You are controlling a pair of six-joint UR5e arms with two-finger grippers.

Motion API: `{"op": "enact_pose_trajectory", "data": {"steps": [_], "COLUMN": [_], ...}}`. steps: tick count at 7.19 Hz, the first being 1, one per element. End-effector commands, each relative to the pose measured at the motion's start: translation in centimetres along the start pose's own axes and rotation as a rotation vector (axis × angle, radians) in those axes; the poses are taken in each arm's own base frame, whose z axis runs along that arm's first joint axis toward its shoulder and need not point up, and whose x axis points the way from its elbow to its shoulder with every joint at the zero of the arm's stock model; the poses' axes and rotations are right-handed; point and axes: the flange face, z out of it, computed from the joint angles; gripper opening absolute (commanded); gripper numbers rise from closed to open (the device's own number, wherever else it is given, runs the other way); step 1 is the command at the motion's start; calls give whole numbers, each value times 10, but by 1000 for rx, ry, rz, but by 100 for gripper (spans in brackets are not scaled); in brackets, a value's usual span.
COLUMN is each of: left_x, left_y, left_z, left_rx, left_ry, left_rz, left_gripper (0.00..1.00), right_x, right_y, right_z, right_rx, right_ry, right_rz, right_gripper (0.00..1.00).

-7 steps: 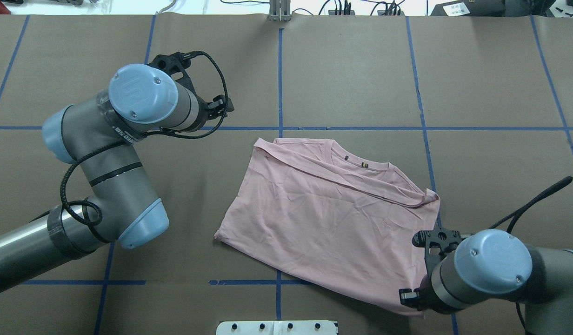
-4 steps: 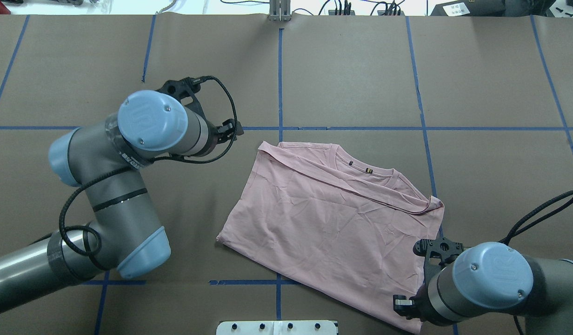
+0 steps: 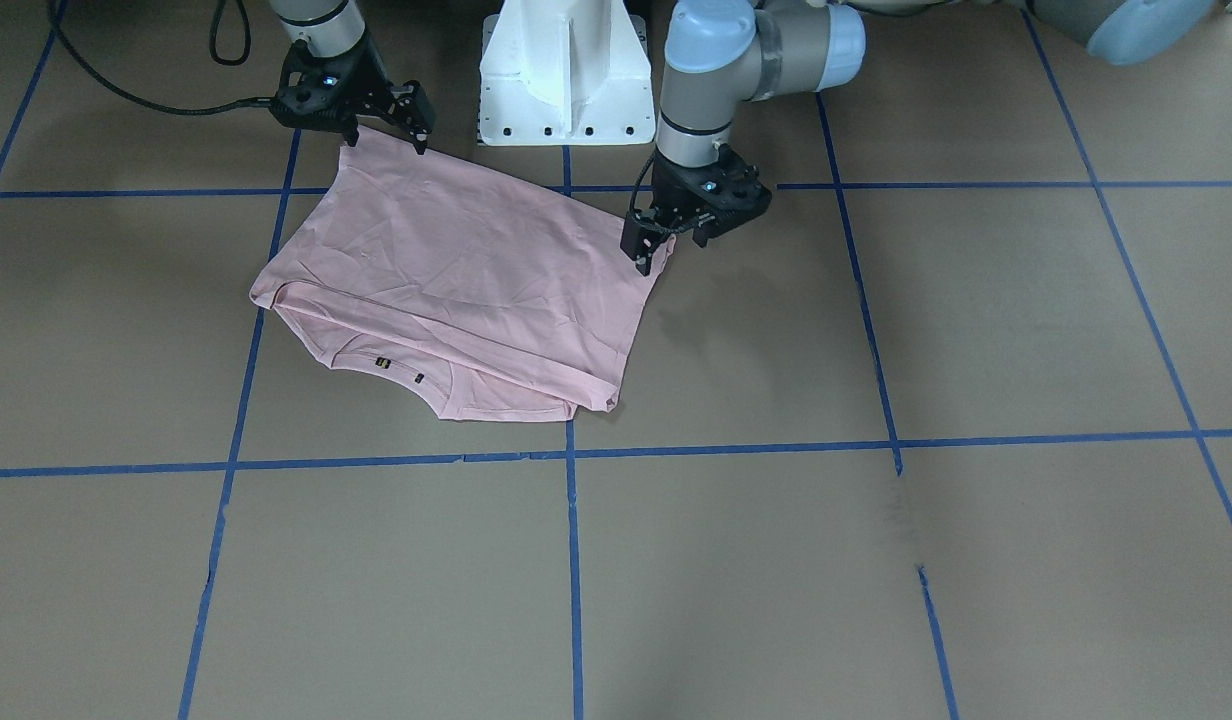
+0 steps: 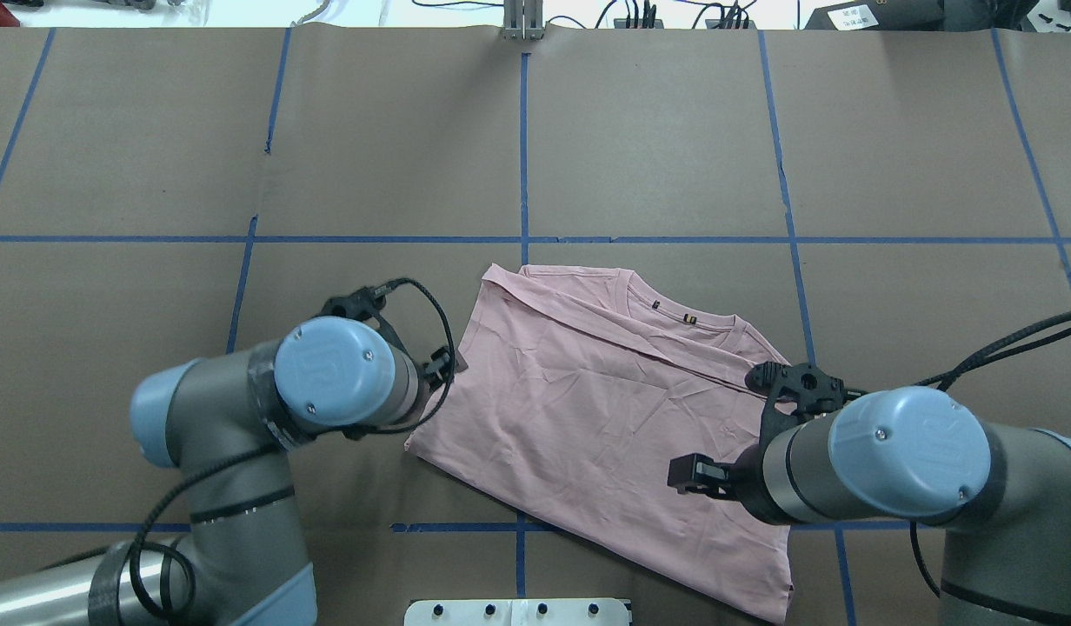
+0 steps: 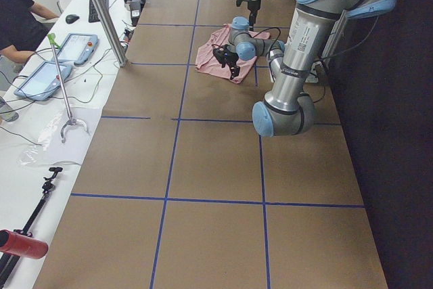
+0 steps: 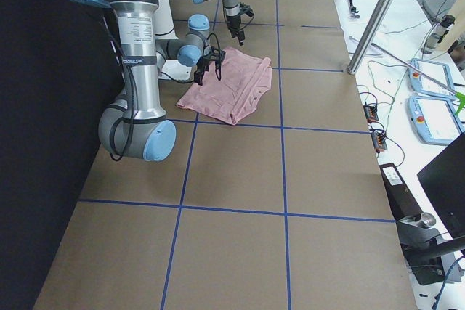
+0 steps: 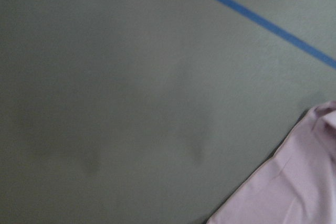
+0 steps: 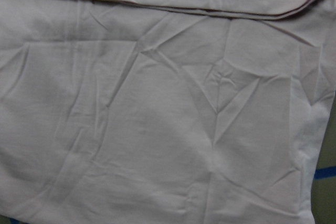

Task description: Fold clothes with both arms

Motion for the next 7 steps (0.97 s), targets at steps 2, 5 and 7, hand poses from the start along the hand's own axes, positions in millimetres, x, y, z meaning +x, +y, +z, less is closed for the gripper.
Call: {"op": "enact_pose_trajectory", "data": {"steps": [2,5,7], "left_x": [-13,-15,-16], "left_y": [42,37,36], "left_z": [18,30,33], "left_rx": [-31,1,3], "left_ry": [-44,-59,-63], "left_rz": [-15,-16,-16], "left_gripper": [99,90,72], "right_x": [-5,-6,-6], "right_y": [-16,-16,-17], "right_z": [-11,-11,-11], "right_rx": [30,28,24], "right_ry": [-23,-24,-23], "right_rz": [20,21,23], "right_gripper": [100,100,100]}}
